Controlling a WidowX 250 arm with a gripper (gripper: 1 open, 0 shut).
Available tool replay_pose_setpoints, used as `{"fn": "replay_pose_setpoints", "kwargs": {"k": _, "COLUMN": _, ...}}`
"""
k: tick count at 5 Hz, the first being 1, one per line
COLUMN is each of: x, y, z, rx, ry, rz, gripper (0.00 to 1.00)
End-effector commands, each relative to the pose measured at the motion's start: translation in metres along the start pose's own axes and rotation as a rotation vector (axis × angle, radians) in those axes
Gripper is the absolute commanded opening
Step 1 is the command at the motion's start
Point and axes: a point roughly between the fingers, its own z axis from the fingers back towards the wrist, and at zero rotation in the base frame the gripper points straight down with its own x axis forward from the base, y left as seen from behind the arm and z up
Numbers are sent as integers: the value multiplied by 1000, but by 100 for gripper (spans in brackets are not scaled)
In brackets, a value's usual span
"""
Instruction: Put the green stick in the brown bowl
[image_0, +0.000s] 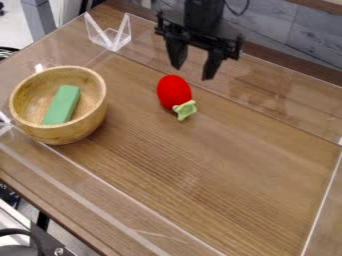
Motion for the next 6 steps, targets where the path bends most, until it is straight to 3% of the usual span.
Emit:
{"fn": "replay_pose_setpoints", "kwargs": {"k": 1, "x": 7, "y": 3, "z": 26, "rx": -17, "ry": -60, "rz": -48, "gripper": 100}}
{"fn": "replay_pose_setpoints", "kwargs": {"k": 2, "x": -7, "y": 6, "z": 29, "rx": -25, "ry": -64, "rz": -81, "gripper": 100}}
{"fn": "replay_pose_setpoints", "kwargs": {"k": 3, "x": -20, "y": 9, "z": 25, "rx": -38, "ry": -53, "rz": -104, "gripper": 100}}
{"fn": "replay_pose_setpoints", "kwargs": {"k": 4, "x": -26, "y": 5, "z": 15, "rx": -56, "ry": -63, "rz": -148, "gripper": 100}}
{"fn": "replay_pose_setpoints", "kwargs": {"k": 6, "x": -23, "y": -1, "z": 3, "rx": -64, "ry": -91, "rz": -203, "gripper": 100}}
